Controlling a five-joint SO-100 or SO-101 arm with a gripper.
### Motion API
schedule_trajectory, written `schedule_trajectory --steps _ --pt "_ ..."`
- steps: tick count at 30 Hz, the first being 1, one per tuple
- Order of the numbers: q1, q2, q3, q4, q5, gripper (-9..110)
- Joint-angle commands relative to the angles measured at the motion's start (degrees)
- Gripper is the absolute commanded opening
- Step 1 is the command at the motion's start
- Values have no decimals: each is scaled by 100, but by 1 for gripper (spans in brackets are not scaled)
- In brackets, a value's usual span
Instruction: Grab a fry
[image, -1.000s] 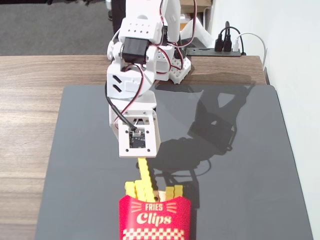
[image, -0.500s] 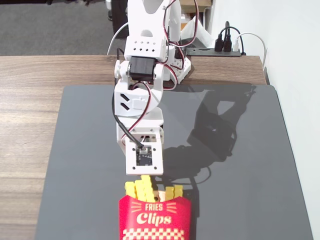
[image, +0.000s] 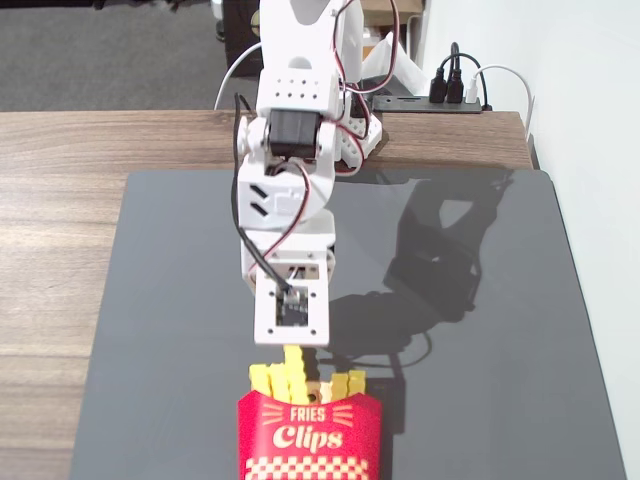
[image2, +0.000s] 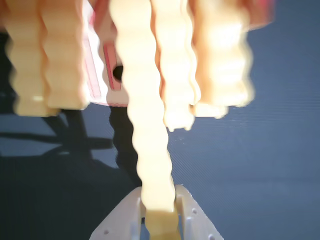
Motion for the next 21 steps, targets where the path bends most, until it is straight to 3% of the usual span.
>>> schedule_trajectory --steps 1,12,21 --pt "-44 668 202 79 123 1" --pt "-35 3023 2180 475 378 1" --pt "-35 5115 2435 1960 448 1"
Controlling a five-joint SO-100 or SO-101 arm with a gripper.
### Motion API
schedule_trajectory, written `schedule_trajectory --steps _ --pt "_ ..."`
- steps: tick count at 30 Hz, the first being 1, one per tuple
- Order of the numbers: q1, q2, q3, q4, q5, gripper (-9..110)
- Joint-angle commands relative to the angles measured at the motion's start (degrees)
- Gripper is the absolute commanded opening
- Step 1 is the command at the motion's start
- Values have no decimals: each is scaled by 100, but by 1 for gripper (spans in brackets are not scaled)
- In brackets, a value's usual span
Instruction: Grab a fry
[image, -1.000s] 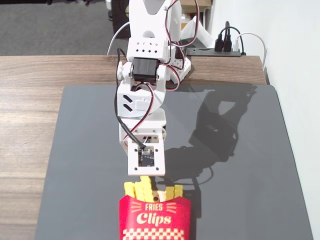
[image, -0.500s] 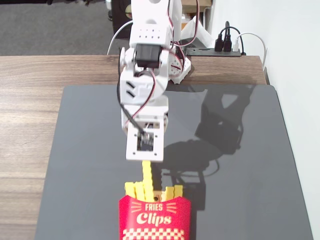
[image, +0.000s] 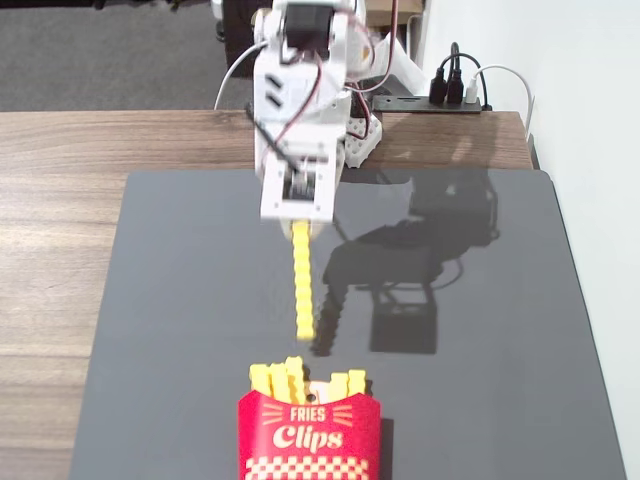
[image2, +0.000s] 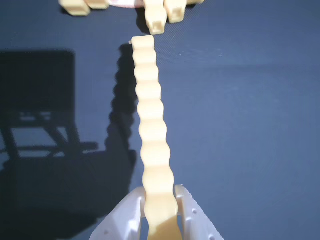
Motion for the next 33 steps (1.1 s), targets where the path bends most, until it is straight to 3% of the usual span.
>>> schedule_trajectory --steps 1,14,33 --pt "0 738 -193 562 18 1" --pt "88 1239 -1793 2048 -114 1" --pt "44 1134 -1925 2136 -193 1"
